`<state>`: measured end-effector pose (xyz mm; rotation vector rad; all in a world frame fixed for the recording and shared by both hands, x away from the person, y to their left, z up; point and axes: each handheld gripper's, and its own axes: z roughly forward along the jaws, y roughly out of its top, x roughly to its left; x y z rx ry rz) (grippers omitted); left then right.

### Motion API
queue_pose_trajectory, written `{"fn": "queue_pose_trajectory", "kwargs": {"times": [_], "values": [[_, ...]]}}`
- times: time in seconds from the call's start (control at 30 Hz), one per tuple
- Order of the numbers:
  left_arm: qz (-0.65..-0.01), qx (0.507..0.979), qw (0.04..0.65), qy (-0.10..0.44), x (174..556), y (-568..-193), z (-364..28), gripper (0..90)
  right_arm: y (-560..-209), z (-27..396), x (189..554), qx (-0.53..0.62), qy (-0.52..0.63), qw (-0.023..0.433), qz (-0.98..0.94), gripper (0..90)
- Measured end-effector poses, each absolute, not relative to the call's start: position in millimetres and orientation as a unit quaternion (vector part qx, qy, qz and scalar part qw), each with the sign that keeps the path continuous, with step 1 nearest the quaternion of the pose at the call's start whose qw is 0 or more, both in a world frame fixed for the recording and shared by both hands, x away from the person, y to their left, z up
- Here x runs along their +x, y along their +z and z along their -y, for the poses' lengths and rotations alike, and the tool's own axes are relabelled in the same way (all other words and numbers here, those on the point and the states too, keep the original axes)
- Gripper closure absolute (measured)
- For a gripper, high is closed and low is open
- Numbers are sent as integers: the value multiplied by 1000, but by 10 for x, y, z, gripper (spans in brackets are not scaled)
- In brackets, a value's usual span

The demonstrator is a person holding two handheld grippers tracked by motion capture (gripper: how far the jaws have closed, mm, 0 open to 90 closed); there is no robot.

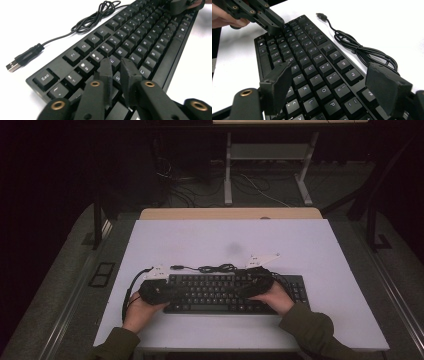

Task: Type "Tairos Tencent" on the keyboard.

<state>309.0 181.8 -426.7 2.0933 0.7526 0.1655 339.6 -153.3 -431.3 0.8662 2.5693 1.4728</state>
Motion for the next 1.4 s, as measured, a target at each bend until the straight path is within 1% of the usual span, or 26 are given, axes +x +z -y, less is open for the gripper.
{"fn": "queue_pose_trajectory", "kwargs": {"times": [0.2, 0.33, 0.57, 0.67, 0.8, 0.93, 1.1, 1.23, 1.4], "values": [[-297, 844, 442, 66, 3073, -4250, -1727, 675, -4316, 1533, 3397, 281, 477, 28, -832, 210], [-294, 845, 441, 69, 3067, -4244, -1661, 565, -4316, 1534, 3398, 281, 478, 27, -832, 211], [-297, 845, 439, 68, 3071, -4258, -1580, 427, -4312, 1538, 3402, 280, 478, 27, -832, 215], [-299, 843, 443, 68, 3076, -4267, -1555, 349, -4303, 1545, 3408, 281, 479, 28, -831, 218], [-303, 841, 442, 72, 3077, -4283, -1519, 224, -4298, 1557, 3416, 285, 477, 27, -831, 225], [-304, 835, 451, 76, 3073, -4285, -1504, 139, -4285, 1565, 3418, 285, 479, 23, -830, 224], [-302, 838, 448, 75, 3071, -4307, -1468, 83, -4262, 1558, 3429, 285, 477, 19, -831, 227], [-302, 840, 443, 77, 3070, -4318, -1434, 18, -4249, 1535, 3455, 284, 476, 20, -832, 239], [-297, 843, 442, 77, 3065, -4328, -1413, 0, -4253, 1479, 3481, 289, 471, 22, -833, 259]]}}
